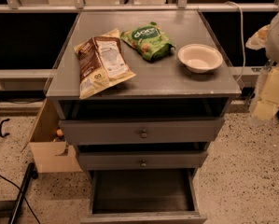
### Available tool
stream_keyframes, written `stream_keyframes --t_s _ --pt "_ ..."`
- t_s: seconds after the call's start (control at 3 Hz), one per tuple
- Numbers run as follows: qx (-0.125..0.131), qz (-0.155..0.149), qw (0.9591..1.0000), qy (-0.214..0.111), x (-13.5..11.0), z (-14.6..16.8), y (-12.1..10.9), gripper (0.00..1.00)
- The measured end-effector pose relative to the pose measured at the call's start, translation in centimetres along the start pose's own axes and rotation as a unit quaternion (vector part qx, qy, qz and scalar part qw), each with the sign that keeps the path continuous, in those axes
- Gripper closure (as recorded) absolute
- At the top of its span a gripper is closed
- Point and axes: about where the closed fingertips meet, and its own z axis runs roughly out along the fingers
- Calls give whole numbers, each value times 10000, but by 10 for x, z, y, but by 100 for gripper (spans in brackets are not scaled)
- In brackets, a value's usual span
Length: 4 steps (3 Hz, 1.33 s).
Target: Place brown chip bag into bottom drawer
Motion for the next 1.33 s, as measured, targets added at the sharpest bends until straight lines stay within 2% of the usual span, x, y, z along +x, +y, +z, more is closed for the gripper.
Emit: stream_keyframes --t_s 0.33,0.67,1.0,1.33 --pt "2 -1 10000 -1 0 0 0 0" --pt "163 -140 9998 -56 -6 -1 -7 0" --pt "395 -449 9980 -197 -22 1 -22 0" --pt "577 -815 9943 -383 -45 7 -41 0"
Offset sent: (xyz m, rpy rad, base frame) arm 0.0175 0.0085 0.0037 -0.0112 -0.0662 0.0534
